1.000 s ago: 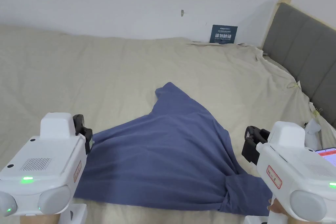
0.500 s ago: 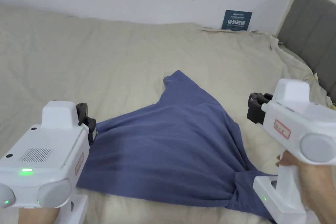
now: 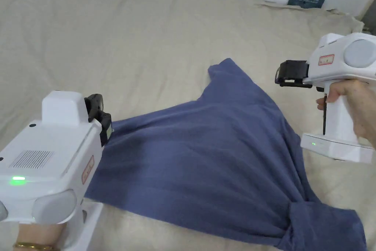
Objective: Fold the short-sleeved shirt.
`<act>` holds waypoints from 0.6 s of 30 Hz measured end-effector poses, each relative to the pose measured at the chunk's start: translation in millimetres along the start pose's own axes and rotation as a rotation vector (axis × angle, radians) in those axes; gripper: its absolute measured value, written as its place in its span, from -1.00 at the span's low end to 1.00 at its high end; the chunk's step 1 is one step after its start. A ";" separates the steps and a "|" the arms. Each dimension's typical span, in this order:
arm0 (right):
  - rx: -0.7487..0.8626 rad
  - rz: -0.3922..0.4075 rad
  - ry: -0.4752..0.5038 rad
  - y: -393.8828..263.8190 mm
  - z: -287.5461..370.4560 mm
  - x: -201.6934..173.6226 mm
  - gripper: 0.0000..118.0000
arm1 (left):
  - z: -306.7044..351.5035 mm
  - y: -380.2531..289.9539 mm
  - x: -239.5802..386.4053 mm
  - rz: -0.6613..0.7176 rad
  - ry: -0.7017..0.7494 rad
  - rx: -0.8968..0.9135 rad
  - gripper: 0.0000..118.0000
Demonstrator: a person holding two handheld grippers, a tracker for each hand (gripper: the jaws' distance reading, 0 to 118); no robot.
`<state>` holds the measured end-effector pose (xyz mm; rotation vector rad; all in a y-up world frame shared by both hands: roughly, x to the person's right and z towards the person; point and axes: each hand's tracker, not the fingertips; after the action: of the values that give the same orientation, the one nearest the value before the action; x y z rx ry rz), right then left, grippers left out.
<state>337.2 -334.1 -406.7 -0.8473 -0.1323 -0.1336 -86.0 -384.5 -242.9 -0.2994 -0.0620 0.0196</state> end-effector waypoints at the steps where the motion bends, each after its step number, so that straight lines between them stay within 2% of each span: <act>1: -0.038 -0.007 -0.002 4.1 -11.8 0.2 0.60 | -2.6 0.1 -0.8 0.003 0.004 -0.003 -1.00; 6: -0.153 0.049 -0.076 9.4 -72.3 -7.1 0.60 | -17.6 -1.4 -3.3 0.020 0.025 -0.014 -1.00; 14: -0.225 -0.006 -0.094 9.6 -141.2 -1.2 0.59 | -39.0 -8.7 -7.0 0.028 0.039 -0.031 -1.00; 18: -0.256 0.023 -0.114 7.9 -164.7 0.0 0.58 | -49.4 -16.4 -11.7 0.053 0.057 -0.053 -1.00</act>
<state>348.9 -453.0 -520.4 -1.1124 -0.2153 -0.0809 -94.4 -415.0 -285.8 -0.3539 0.0016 0.0617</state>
